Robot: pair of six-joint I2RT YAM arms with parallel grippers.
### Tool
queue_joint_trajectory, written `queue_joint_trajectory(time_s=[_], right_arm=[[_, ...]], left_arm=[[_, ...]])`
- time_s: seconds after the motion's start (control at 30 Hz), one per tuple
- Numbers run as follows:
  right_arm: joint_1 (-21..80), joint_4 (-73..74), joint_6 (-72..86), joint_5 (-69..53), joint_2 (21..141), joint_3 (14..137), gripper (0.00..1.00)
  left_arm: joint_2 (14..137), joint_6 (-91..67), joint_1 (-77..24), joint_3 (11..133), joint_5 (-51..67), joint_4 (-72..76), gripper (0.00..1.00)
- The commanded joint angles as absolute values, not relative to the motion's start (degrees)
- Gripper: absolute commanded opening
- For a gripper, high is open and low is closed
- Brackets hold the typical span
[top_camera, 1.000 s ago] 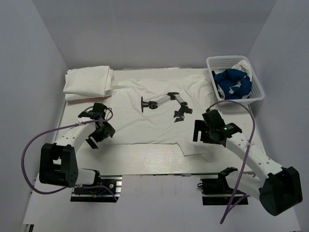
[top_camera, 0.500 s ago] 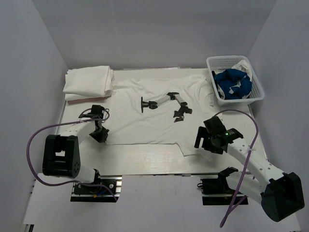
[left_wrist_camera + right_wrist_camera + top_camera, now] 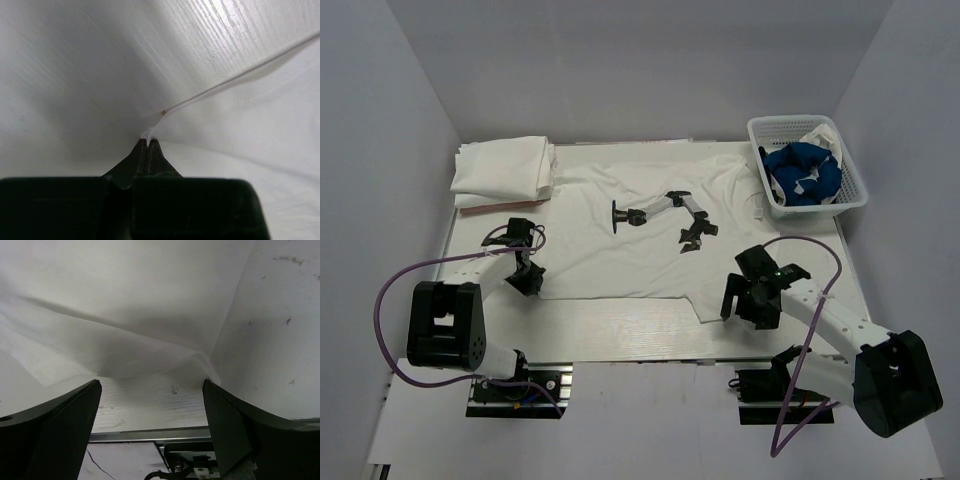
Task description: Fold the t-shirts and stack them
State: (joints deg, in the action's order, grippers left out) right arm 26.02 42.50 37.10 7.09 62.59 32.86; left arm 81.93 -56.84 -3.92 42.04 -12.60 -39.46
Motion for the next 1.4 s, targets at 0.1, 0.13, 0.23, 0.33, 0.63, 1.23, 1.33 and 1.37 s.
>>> queue_joint_trajectory(time_s=[0.1,0.13,0.23,0.33,0.63,1.23,1.33,1.37], right_arm=[[26.98,39.64,36.56,0.62,63.19,29.36,0.76],[27.16,39.2,36.65,-1.56,63.28,29.01,0.71],[27.69,38.41,37.44,-0.97,63.28,28.04,0.45],[27.95,38.41,37.36,3.04,64.25,28.91,0.26],[27.95,42.8,40.08,15.37,67.94,36.2,0.0],[27.68,34.82,26.37,33.83,61.78,51.67,0.0],[27.51,32.62,24.8,37.43,64.94,53.08,0.0],[27.16,30.52,24.7,37.88,66.0,54.22,0.0]], left_arm=[[82.88,-56.95,-3.69,42.1,-13.09,-39.81,0.0],[82.88,-56.95,-3.69,42.1,-13.1,-39.81,0.0],[82.36,-56.95,-3.69,42.62,-13.1,-39.81,0.0],[82.35,-56.43,-3.69,43.15,-13.1,-40.34,0.0],[81.13,-55.2,-3.69,45.44,-14.23,-42.1,0.0],[81.73,-53.0,-3.69,55.27,-14.77,-43.68,0.0],[85.86,-53.0,-3.69,60.0,-14.77,-45.08,0.0],[86.91,-53.0,-3.69,61.25,-14.77,-45.7,0.0]])
